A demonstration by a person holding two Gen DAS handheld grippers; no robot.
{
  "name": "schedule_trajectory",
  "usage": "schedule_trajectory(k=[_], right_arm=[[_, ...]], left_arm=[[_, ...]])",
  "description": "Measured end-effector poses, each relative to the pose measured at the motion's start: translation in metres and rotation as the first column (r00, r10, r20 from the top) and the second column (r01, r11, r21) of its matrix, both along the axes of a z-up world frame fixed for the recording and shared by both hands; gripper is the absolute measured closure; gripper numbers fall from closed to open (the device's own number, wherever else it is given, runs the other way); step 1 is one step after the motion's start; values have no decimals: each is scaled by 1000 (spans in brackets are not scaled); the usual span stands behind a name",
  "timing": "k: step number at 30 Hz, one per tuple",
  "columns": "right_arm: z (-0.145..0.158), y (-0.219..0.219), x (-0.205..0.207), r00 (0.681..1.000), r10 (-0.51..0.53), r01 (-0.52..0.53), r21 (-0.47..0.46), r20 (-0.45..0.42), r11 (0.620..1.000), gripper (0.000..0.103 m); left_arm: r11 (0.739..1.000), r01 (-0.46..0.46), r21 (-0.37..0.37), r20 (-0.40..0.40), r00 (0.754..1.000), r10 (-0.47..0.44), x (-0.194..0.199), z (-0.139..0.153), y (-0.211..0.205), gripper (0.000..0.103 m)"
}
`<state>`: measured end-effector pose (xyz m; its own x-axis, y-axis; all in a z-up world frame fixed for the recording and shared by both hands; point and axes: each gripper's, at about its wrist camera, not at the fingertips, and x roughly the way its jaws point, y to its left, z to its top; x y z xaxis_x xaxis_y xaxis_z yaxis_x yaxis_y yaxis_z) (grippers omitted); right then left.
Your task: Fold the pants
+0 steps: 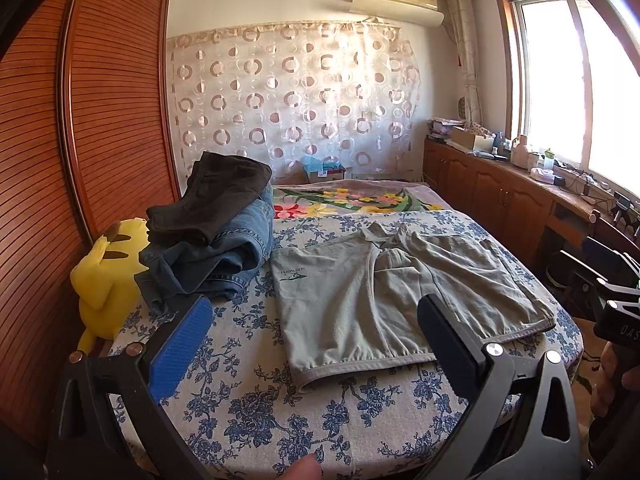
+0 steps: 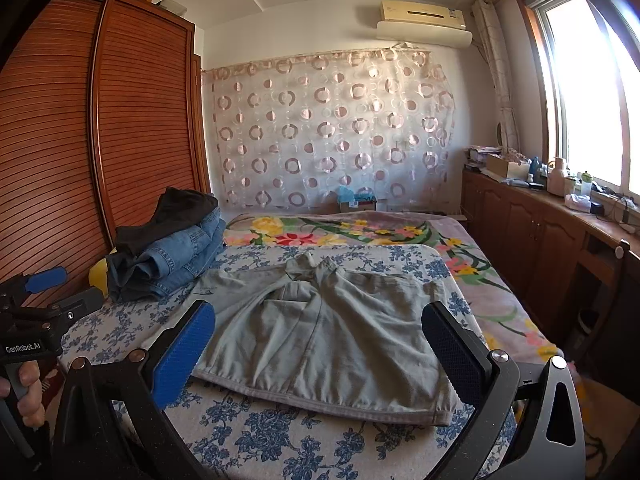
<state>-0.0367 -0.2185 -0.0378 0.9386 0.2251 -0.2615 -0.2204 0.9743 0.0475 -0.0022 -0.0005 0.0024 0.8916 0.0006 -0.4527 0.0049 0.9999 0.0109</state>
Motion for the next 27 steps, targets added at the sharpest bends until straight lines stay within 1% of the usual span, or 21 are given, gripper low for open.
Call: schedule_trajectory(k=[27], right_arm=[[0,0,0,1000,2,-2,3,-4,1000,0]], left_arm=[[1000,-1,1,4,1000,1,-1,0,0,0]])
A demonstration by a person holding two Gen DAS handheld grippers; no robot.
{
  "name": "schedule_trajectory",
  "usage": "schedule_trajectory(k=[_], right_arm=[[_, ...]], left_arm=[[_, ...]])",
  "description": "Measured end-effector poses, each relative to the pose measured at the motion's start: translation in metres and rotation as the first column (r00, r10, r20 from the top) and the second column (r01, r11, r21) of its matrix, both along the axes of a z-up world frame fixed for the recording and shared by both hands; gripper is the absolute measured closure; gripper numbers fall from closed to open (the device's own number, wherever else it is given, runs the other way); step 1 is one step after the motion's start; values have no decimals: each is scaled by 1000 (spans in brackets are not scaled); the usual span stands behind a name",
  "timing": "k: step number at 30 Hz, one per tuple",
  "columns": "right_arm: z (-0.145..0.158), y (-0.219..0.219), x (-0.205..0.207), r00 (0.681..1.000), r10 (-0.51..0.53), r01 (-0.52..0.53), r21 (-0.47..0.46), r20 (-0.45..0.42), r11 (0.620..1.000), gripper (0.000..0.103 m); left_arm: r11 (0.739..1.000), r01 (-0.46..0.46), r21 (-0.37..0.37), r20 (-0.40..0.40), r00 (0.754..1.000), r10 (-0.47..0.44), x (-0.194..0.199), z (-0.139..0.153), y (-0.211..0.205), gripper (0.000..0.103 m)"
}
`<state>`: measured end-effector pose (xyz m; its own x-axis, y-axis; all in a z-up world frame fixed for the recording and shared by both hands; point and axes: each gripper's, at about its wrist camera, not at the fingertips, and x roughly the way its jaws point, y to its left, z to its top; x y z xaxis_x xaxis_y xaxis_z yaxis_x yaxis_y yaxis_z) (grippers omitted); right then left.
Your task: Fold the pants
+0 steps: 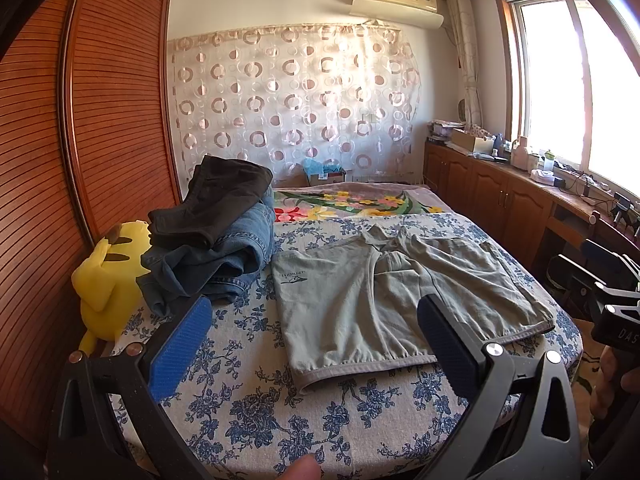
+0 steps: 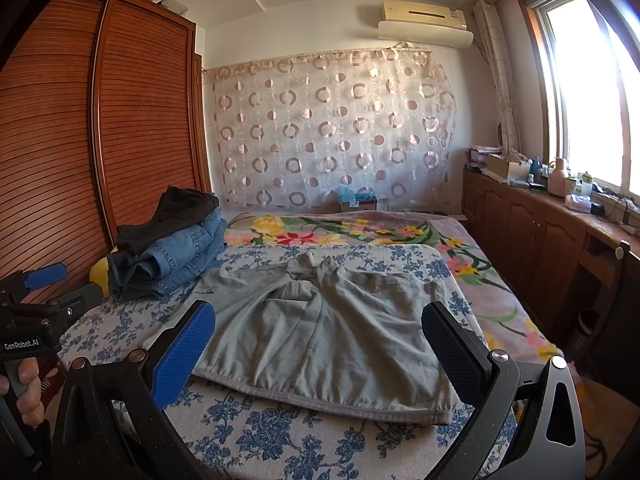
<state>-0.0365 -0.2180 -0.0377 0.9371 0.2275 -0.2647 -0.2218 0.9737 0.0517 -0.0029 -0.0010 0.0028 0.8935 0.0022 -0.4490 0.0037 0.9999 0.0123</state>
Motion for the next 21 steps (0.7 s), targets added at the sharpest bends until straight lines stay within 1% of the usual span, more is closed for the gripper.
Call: schedule_trajectory(k=[21], right_arm=[[0,-1,1,1000,0,0,-1,-7,1000,0]], left_arm=[[1000,-2,1,-2,1000,2,-3,0,3,0]])
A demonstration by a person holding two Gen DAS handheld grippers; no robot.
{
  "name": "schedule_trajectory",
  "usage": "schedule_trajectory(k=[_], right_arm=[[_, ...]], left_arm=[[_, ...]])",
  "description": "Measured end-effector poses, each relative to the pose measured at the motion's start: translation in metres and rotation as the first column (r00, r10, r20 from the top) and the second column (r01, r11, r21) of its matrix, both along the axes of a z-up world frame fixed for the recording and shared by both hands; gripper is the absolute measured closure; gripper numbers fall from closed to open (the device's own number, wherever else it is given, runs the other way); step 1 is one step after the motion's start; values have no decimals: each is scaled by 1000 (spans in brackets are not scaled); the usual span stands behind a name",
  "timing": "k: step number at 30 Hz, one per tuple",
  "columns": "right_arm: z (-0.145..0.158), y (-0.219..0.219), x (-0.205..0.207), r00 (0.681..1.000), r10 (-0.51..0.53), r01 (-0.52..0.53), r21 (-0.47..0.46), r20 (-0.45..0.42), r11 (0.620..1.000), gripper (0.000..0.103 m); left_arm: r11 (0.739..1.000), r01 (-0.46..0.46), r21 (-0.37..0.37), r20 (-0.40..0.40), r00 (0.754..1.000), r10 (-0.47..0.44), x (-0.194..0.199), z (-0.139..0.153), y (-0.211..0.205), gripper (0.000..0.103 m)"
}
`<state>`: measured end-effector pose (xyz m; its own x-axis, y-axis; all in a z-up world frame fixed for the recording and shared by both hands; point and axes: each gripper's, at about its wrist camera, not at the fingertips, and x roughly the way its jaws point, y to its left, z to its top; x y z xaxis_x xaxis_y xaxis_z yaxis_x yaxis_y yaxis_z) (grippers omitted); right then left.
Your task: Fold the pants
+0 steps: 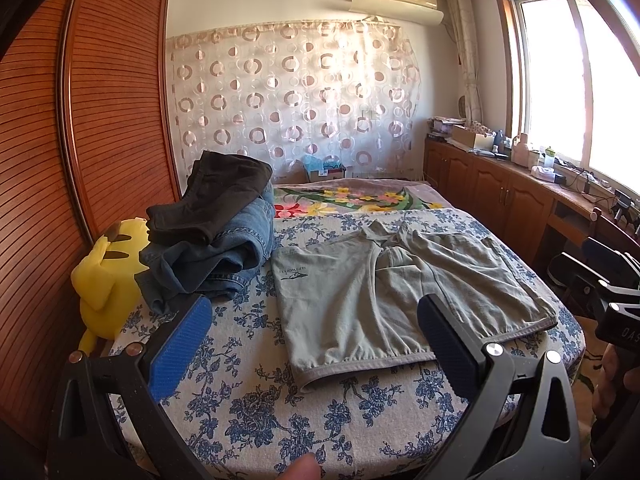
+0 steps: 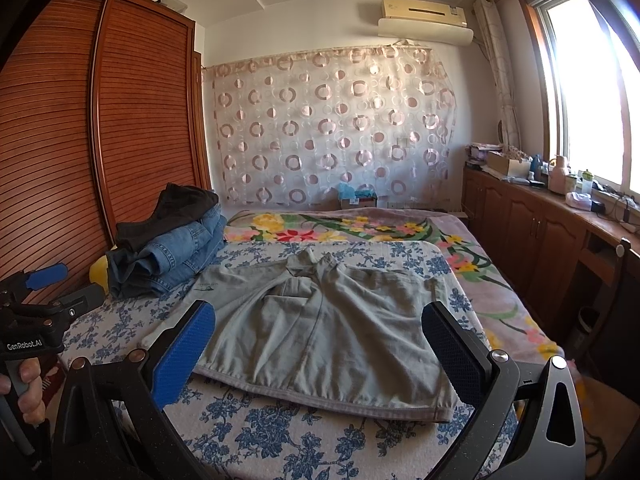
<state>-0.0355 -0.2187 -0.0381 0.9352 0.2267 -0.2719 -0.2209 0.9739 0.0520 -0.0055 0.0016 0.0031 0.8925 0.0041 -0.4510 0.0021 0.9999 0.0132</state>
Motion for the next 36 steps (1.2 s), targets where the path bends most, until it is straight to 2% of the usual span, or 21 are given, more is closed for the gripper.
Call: schedule_trajectory(k=[21,29,36], right_arm=[[-4,-1,1,1000,6,-6,-1,-16,1000,0],[-22,-19,12,996,-34,33,-13,-87,999,0],[-23,-32,17,989,-71,69,-26,-127,997,4]], left_arm=[[1000,-3,2,-8,1000,3,0,0,4,0],[1000,10,0,-98,995,-10,13,-33,16,0],[999,38,-4,-149,988,-38,25,-53,19,0]])
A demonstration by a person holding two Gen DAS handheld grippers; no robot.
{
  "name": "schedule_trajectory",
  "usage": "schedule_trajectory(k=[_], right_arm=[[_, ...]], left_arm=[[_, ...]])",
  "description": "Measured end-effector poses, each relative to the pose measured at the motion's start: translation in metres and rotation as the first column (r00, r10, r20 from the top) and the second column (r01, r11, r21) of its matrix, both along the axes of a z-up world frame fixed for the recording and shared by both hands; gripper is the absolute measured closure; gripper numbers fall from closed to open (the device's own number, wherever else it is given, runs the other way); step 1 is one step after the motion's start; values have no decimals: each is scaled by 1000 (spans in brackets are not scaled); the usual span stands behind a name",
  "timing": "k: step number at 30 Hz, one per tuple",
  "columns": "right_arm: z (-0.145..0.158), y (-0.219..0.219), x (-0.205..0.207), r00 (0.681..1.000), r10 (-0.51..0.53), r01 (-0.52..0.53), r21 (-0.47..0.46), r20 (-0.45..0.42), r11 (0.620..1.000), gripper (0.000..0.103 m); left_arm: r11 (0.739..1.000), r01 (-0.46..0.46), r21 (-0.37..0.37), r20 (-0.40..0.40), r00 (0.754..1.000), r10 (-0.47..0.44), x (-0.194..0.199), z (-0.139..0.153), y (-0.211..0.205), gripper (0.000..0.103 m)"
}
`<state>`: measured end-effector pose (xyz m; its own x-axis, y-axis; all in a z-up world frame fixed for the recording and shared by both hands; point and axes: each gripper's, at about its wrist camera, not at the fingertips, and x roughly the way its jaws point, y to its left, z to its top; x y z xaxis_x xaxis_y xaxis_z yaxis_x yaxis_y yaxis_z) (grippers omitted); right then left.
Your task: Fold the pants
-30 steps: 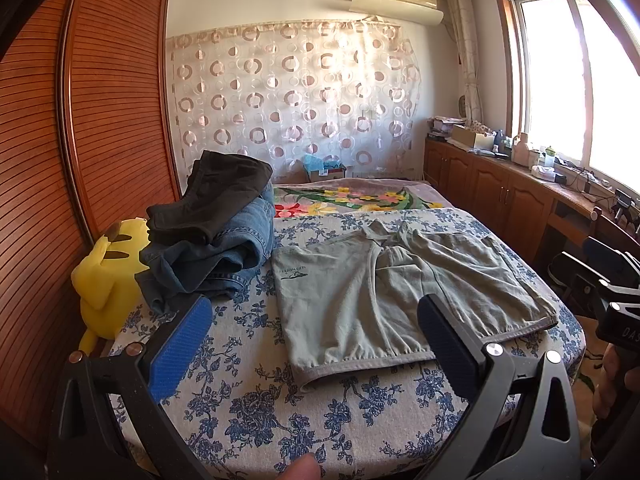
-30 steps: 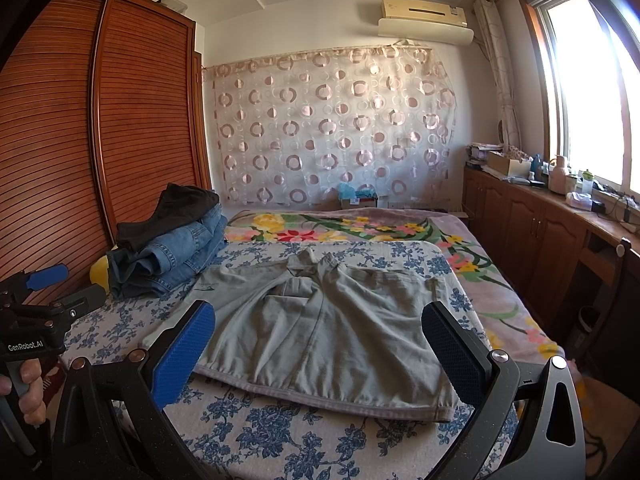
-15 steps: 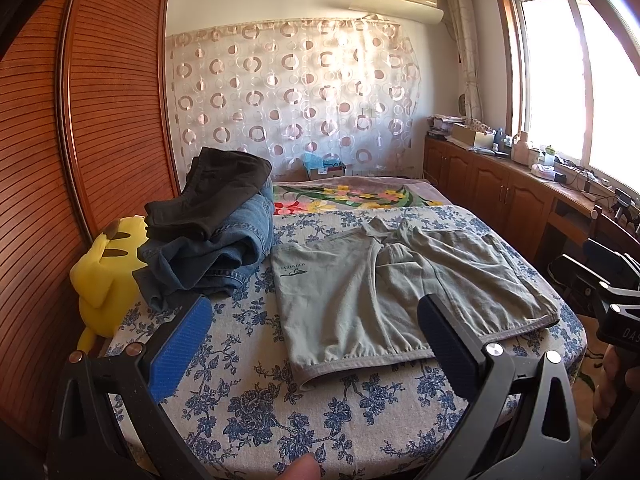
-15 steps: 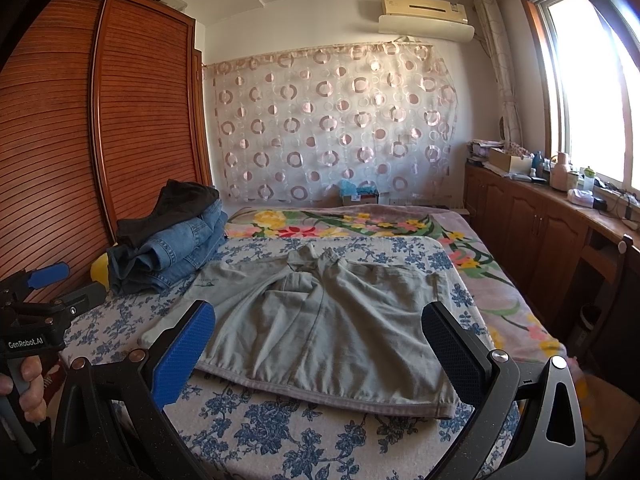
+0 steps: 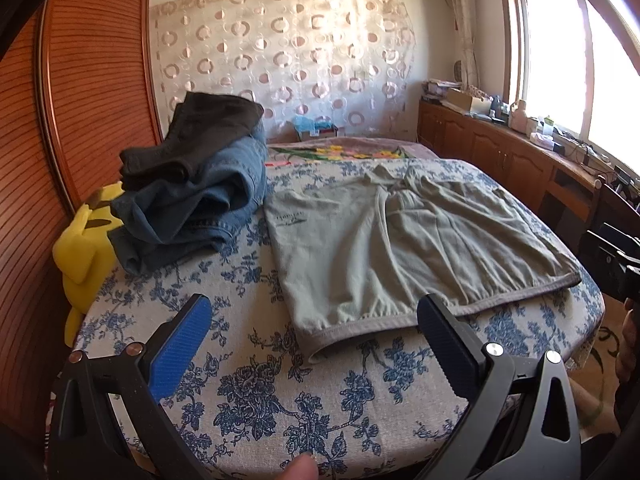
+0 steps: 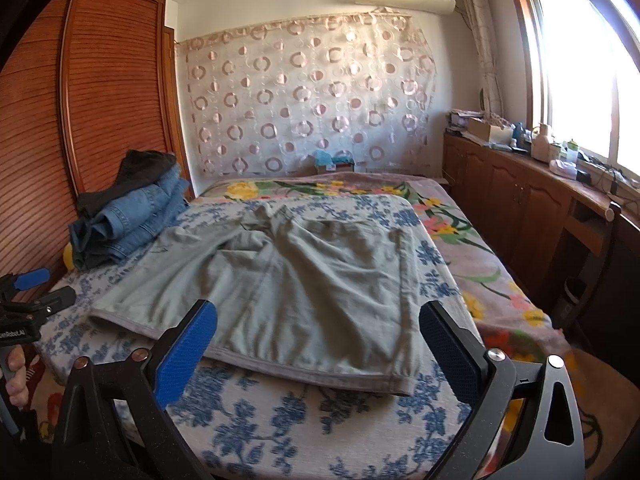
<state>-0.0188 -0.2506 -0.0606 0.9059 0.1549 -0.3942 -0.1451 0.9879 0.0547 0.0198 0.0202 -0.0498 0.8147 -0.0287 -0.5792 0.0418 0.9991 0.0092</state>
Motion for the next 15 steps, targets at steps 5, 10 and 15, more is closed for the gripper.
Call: schedule_trajectory(k=[5,10,15], right_arm=[[-5,-11,1,999,-24,24,-12,-47,1000,13],[-9,-21,3,993,-40,38,-21,-107,999,25],[-10,-30,4,983,-42,40,-15,-177,999,37]], left_arm=[[1000,7,0,-39,999,-7,10,-15,3,0],[1000,15,-1,-75,997,-15,18,-29,10,0],[999,26,-26,-106,994,-29,24,-40,20,6]])
